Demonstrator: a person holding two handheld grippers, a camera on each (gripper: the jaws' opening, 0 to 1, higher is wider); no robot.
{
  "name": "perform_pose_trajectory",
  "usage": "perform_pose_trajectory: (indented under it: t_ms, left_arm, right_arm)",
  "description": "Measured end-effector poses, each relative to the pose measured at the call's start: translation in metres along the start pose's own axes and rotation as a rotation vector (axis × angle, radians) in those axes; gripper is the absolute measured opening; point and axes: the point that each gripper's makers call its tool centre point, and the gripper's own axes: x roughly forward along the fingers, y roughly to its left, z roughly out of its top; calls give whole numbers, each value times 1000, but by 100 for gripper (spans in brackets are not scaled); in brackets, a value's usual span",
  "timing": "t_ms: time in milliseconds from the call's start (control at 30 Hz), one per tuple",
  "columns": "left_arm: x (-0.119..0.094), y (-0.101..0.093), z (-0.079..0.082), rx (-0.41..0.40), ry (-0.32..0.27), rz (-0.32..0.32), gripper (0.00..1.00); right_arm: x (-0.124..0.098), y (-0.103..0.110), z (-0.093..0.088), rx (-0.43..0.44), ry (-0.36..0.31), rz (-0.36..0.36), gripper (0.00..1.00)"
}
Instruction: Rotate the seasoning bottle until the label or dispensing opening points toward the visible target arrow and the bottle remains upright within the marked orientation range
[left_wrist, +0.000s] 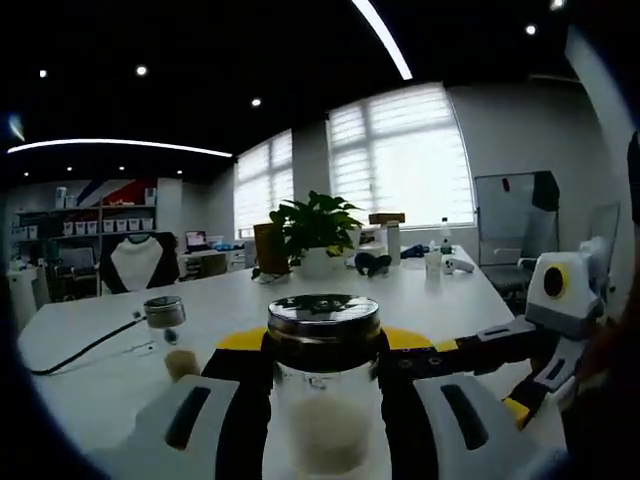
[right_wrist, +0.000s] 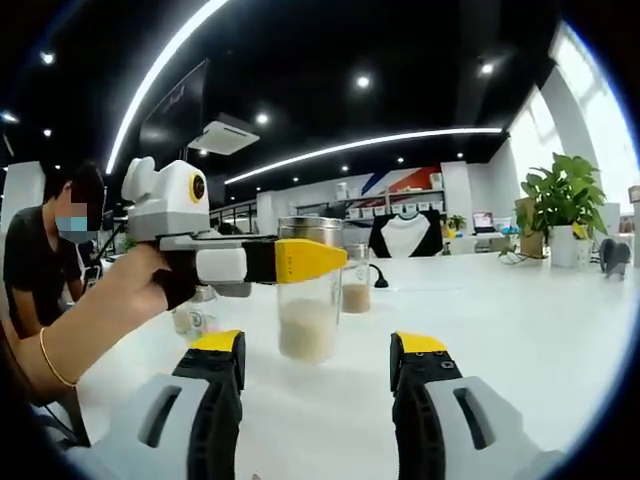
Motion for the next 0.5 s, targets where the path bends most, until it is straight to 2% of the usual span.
perform_pose_trajectory:
  t_ms: [67, 133, 167, 200, 300, 433, 500]
  left_arm:
    - [1, -6, 0, 5, -1, -21, 43]
    - [2, -17, 1, 37, -3, -86, 43]
    - [2, -25, 4, 11, -26, -133, 43]
    - [2, -29, 6, -8, -33, -155, 43]
    - [2, -36, 6, -5, -32, -186, 43]
    - [3, -47, 3, 40, 2, -222, 43]
    - [2, -51, 3, 7, -3, -247, 43]
  right_arm:
    - [0, 1, -1, -3, 2, 2, 57]
    - [0, 1, -3, -2, 5, 2, 57]
    - [0, 1, -4, -1, 7, 2, 57]
    - [0, 0, -5, 0, 9, 2, 57]
    - [0, 0, -7, 5, 16, 3, 57]
    - [0, 0, -7, -2, 11, 2, 55]
    - [0, 0, -6, -16, 5, 4, 51]
